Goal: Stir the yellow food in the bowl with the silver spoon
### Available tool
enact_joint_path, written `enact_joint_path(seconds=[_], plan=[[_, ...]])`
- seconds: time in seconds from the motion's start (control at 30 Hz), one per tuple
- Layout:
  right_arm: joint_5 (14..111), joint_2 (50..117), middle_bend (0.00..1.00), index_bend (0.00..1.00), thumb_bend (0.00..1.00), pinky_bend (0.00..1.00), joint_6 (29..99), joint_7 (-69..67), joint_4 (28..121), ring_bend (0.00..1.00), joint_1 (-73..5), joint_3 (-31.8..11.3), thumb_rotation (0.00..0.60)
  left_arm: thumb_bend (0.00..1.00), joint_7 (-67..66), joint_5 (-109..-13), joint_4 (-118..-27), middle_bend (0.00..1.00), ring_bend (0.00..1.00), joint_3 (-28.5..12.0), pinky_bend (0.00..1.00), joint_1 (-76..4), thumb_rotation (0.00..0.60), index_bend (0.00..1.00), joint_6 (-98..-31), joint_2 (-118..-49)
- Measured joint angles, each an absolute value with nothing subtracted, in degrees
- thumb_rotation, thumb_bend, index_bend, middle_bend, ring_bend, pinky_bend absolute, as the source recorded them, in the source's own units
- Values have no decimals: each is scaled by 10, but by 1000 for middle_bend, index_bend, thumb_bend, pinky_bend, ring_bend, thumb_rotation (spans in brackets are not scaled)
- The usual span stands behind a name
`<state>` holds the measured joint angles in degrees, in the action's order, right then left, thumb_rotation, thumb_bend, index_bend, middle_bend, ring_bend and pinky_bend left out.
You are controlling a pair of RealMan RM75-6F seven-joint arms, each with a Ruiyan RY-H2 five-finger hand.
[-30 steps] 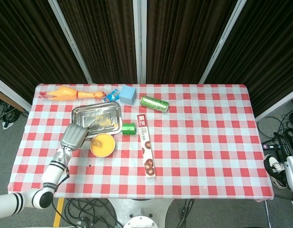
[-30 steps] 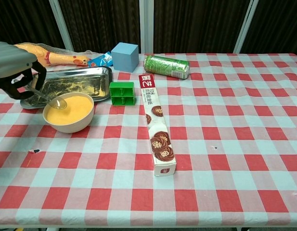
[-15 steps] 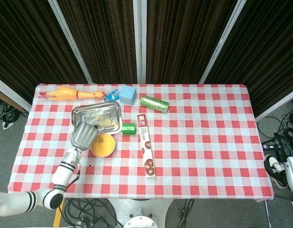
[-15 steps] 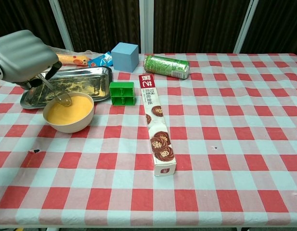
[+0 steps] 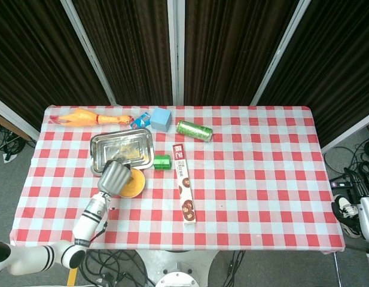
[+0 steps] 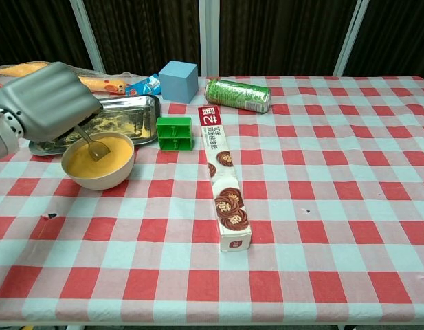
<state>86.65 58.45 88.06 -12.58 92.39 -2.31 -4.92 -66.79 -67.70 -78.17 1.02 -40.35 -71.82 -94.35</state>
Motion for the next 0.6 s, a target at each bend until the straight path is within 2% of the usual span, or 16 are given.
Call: enact_joint_path(seconds=[0.33,0.6], plan=[[864,586,115,0,292,0,879,-128,922,0,-23,-49,600,448,-598,-669,-798,925,905,-1,952,-398,600,681,-679,-934],[865,585,115,0,292,0,878,-126,924,0,-24,-50,600,448,-499,-642,-831,924,903,-26,952,-388,600,682,-646,-899]])
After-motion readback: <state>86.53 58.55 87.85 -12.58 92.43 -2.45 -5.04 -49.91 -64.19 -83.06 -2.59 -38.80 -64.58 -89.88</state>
